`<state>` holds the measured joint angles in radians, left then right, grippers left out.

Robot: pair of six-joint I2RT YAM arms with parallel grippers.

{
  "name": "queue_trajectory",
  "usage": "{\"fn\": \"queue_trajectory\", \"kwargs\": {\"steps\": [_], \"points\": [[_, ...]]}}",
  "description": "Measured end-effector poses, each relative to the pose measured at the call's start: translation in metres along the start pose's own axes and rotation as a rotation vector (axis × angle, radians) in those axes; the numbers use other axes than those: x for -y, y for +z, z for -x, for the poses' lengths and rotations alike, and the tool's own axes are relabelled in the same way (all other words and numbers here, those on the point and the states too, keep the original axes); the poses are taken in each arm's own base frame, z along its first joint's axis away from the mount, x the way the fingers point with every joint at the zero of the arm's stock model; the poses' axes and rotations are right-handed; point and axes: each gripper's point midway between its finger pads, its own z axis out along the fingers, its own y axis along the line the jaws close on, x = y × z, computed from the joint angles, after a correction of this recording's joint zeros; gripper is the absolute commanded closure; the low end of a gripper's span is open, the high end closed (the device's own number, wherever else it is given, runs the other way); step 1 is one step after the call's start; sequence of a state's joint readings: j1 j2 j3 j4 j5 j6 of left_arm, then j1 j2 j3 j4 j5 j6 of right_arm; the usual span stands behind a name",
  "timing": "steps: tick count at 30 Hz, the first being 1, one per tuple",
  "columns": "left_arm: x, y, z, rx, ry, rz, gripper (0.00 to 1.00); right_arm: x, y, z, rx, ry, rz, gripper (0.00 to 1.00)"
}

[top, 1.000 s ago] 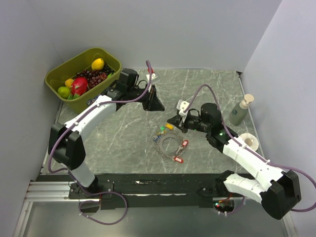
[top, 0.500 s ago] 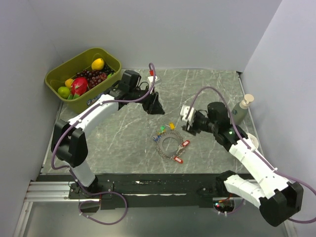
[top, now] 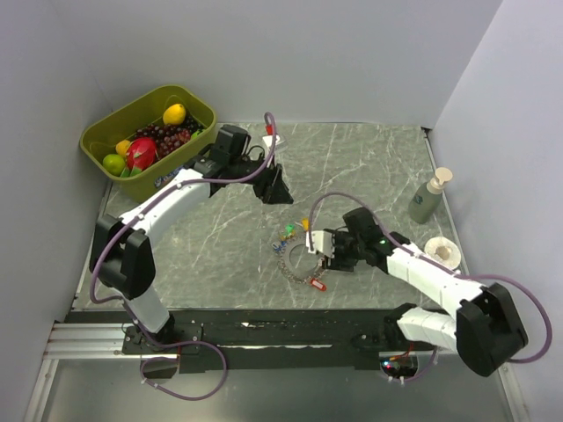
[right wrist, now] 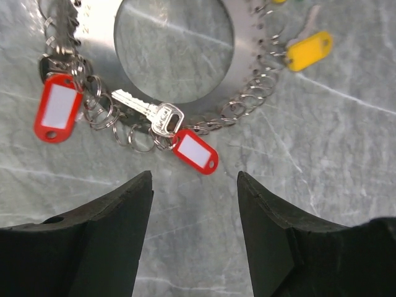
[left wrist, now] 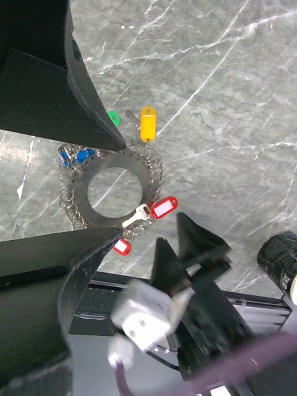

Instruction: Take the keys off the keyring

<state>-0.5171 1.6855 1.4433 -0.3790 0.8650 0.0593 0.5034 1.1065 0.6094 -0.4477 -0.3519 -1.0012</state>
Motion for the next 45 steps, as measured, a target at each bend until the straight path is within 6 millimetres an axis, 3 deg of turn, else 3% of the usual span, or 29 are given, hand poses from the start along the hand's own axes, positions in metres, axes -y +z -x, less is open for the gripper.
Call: {"fn": "queue_trajectory", "kwargs": {"steps": [6,16,18,22,24,28,34,45], "points": [[0.005,-0.005,0.006,0.015,0.017,-0.001,0.42,-0.013,0.027,-0.024,-0.099,-0.037,0.03,0.37],[0.019,-0.016,0.015,0.05,0.057,-0.009,0.43,0.014,0.043,-0.028,-0.123,-0.081,-0.102,0.49],[0.02,-0.016,0.015,0.051,0.057,-0.012,0.43,0.017,0.045,-0.027,-0.122,-0.084,-0.112,0.54],[0.021,-0.016,0.015,0.051,0.056,-0.017,0.43,0.015,0.048,-0.026,-0.127,-0.098,-0.105,0.74],[0.021,-0.016,0.015,0.052,0.055,-0.021,0.43,0.012,0.05,-0.025,-0.127,-0.112,-0.096,0.75],[0.022,-0.016,0.015,0.052,0.051,-0.022,0.42,0.013,0.051,-0.021,-0.127,-0.138,-0.103,0.86],[0.022,-0.016,0.015,0.052,0.048,-0.023,0.43,0.018,0.044,-0.015,-0.111,-0.158,-0.145,1.0],[0.024,-0.017,0.017,0.058,0.044,-0.041,0.44,0.043,-0.002,0.022,0.001,-0.178,-0.296,1.0]]}}
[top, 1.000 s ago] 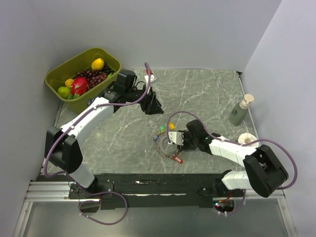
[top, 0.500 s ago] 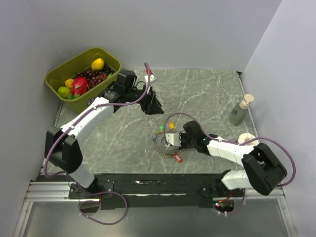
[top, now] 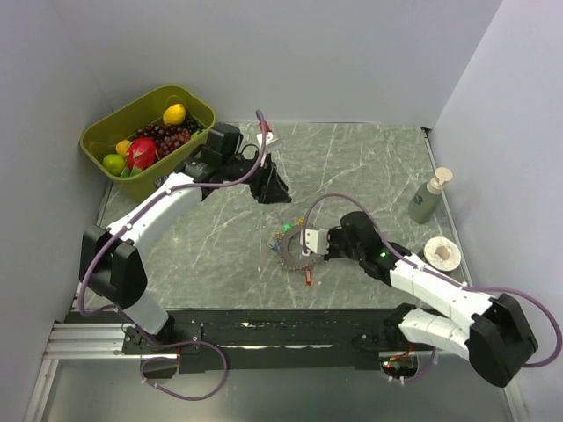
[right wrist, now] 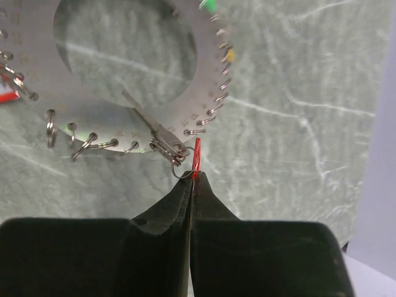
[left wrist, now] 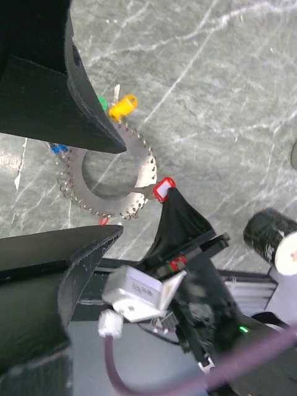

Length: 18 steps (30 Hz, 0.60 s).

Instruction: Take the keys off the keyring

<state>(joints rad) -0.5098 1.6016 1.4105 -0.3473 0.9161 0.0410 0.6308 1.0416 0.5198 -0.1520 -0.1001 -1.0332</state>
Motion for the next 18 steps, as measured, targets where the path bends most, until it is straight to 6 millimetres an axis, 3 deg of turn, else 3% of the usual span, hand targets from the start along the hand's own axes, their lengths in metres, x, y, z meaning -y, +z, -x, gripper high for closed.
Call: {"fn": "queue_trajectory", "kwargs": {"steps": [10,18], "points": [[0.025,-0.002,0.0,0.008,0.002,-0.144,0.46,0.048,-0.044,0.06,0.18,0.066,-0.065,1.0],[0.039,-0.006,0.005,0.02,0.012,-0.196,0.46,0.087,-0.058,0.081,0.168,0.178,-0.108,1.0]]}}
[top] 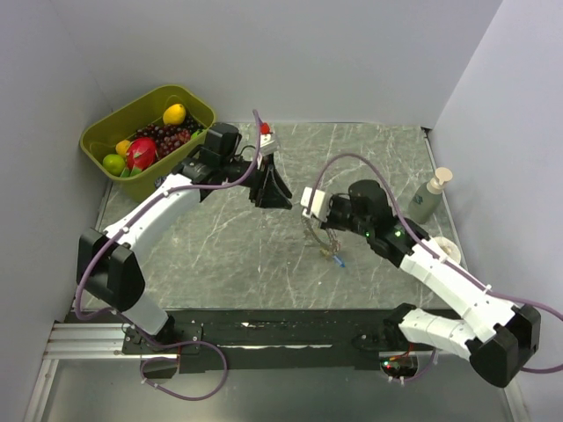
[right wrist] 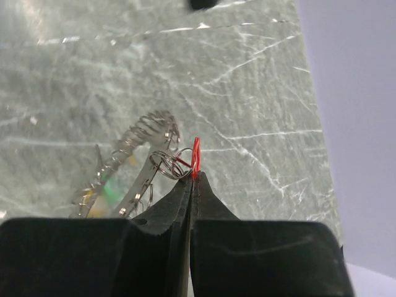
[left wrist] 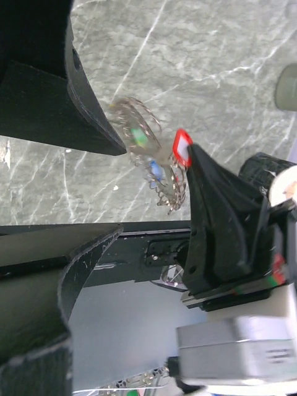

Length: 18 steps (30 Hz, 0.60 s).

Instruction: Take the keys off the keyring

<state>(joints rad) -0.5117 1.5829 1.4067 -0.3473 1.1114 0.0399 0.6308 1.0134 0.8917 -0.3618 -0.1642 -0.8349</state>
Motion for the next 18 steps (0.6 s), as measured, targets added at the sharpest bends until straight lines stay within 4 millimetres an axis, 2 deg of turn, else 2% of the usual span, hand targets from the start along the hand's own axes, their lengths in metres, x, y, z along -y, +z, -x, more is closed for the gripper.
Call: {"fn": "queue_trajectory", "kwargs": {"steps": [2,5,13,18], "points": [[0.004,0.0,0.003,0.006,0.011,-0.005,0.46,0.009,0.0,0.008,0.0,0.032,-0.013,1.0],[0.011,0.001,0.007,0.01,0.029,-0.013,0.46,0.012,-0.004,0.017,0.024,0.063,-0.014,1.0],[0.014,0.006,0.006,0.003,0.038,-0.008,0.45,-0.005,-0.012,0.026,0.072,0.107,0.059,1.0],[0.004,0.012,0.0,-0.011,0.023,0.002,0.44,-0.013,-0.027,0.037,0.12,0.117,0.102,1.0]]}}
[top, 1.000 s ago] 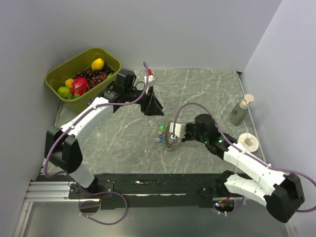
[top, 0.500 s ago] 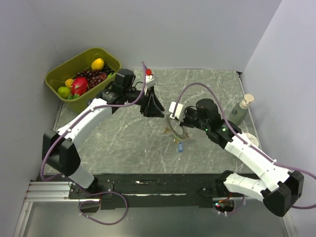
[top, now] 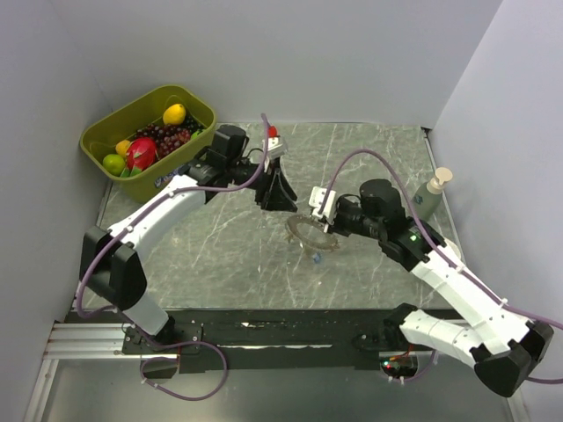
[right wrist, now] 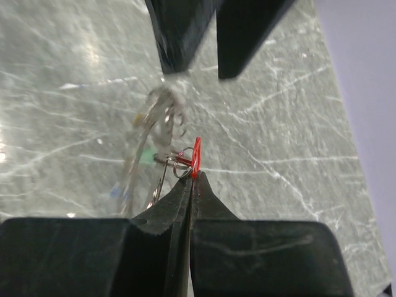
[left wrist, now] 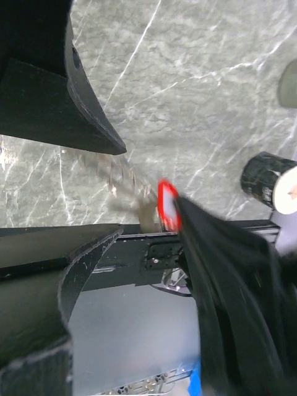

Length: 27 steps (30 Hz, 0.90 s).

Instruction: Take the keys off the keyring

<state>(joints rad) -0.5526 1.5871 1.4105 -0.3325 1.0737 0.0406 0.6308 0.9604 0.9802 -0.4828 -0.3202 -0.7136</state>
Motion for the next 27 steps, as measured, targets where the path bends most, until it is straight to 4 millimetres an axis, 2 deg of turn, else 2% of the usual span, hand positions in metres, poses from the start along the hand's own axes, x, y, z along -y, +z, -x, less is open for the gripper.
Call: {"fn": "queue_trajectory", "kwargs": {"steps": [4,8,18,27], "points": [[-0.009,0.013,-0.013,-0.038,-0.03,-0.01,0.43,0.001,-0.012,0.018,0.055,0.0,0.005,1.0],[-0.006,0.02,-0.023,-0.065,-0.052,-0.033,0.43,0.002,-0.018,0.028,0.089,-0.006,-0.001,1.0],[0.005,0.021,-0.021,-0.058,-0.052,-0.088,0.42,0.015,-0.017,0.019,0.051,-0.005,-0.08,1.0],[0.008,0.021,-0.019,-0.051,-0.055,-0.108,0.38,0.033,-0.016,0.023,0.058,0.027,-0.167,1.0]]}}
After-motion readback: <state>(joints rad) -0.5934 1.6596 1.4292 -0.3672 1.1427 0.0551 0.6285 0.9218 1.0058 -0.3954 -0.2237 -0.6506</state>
